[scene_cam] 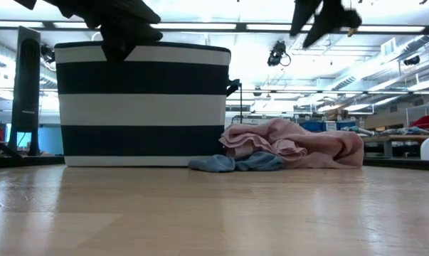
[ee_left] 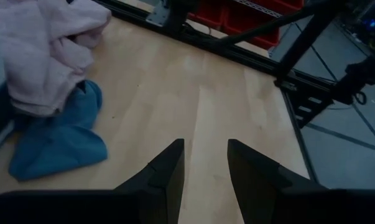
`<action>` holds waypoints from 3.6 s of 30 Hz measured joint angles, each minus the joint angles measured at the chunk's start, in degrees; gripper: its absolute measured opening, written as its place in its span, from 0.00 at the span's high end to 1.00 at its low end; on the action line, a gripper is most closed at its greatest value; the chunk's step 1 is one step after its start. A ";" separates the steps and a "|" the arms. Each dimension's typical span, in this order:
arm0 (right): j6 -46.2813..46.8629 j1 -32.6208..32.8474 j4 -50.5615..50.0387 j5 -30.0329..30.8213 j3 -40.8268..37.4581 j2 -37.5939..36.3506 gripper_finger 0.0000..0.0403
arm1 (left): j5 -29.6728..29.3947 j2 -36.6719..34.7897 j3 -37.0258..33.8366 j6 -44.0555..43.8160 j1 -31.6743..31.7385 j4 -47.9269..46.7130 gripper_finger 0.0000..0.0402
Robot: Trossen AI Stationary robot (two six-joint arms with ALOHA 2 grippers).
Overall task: Sort clothes
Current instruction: Put the blue sock into the blue laundry bin
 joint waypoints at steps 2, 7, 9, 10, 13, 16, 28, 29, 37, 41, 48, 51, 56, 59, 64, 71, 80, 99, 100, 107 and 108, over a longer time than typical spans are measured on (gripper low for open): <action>0.03 -0.22 3.91 -0.34 -3.88 1.02 0.54 | 1.36 -0.31 0.00 -0.03 0.00 -0.07 0.68; 1.52 -2.78 13.97 1.60 -9.67 6.07 0.54 | 2.54 -2.65 0.00 -1.76 0.00 -1.95 0.68; -0.40 -4.02 18.39 1.24 -10.18 8.39 0.54 | 2.54 -4.03 0.00 -1.84 0.00 -2.83 0.68; -2.17 -4.69 20.46 0.52 -10.20 9.67 0.53 | 2.54 -4.81 0.00 -1.82 0.00 -3.52 0.68; -6.40 -6.66 27.02 -2.78 -10.20 13.29 0.50 | 2.54 -7.23 0.00 -1.81 0.00 -5.05 0.68; -7.34 -8.36 31.49 -5.34 -10.20 16.78 0.43 | 2.54 -8.85 0.00 -1.81 0.00 -5.77 0.68; -7.77 -11.95 39.50 -11.19 -10.20 28.81 0.10 | 5.50 -10.14 0.00 -1.99 0.00 -5.64 0.68; -7.77 -11.97 39.77 -11.45 -10.20 29.81 0.09 | 5.59 -10.14 0.00 -1.99 0.00 -5.65 0.68; -7.37 -11.97 40.28 -11.57 -9.76 35.56 0.14 | 5.65 -10.14 0.00 -3.36 0.00 -5.68 0.68; -7.44 -11.92 39.32 -12.05 -9.86 35.28 0.31 | 5.67 -10.12 0.00 -3.45 0.00 -5.84 0.68; -8.96 -11.82 36.83 -15.52 -10.26 32.80 0.80 | 5.67 -10.12 0.00 -3.23 0.00 -5.87 0.68; -10.06 -11.69 35.26 -19.30 -10.30 31.95 0.96 | 5.67 -10.12 0.00 -3.21 0.00 -5.86 0.68; -10.39 -10.37 28.88 -21.60 -10.35 29.24 0.98 | 5.67 -10.12 0.00 -3.17 0.00 -5.87 0.68; -11.25 -8.92 25.14 -20.11 -10.35 25.61 0.99 | 5.67 -10.12 0.00 -3.15 0.00 -5.86 0.68; -10.81 -7.26 19.74 -17.17 -10.30 17.10 0.99 | 5.67 -10.12 0.00 -3.08 0.00 -5.87 0.68; -7.29 -7.10 11.61 -13.51 -10.19 4.37 1.00 | 5.36 -10.10 0.00 -3.04 0.00 -6.03 0.68; -10.13 -7.49 -6.27 -5.80 3.50 -0.24 1.00 | 5.10 -10.08 0.00 1.55 0.00 -6.83 0.68; -34.00 -14.03 0.65 -1.43 46.11 21.23 1.00 | 5.03 -10.08 0.00 2.79 0.00 -7.07 0.68; -34.97 -14.51 0.85 -1.87 47.98 22.97 1.00 | 5.01 -10.08 0.00 2.80 0.00 -6.88 0.68; -40.28 -18.07 7.71 -5.55 55.17 32.75 0.99 | 5.01 -10.08 0.00 2.97 0.00 -6.81 0.68; -40.70 -18.54 8.25 -5.72 55.38 33.65 0.99 | 5.01 -10.08 0.00 2.99 0.00 -6.82 0.68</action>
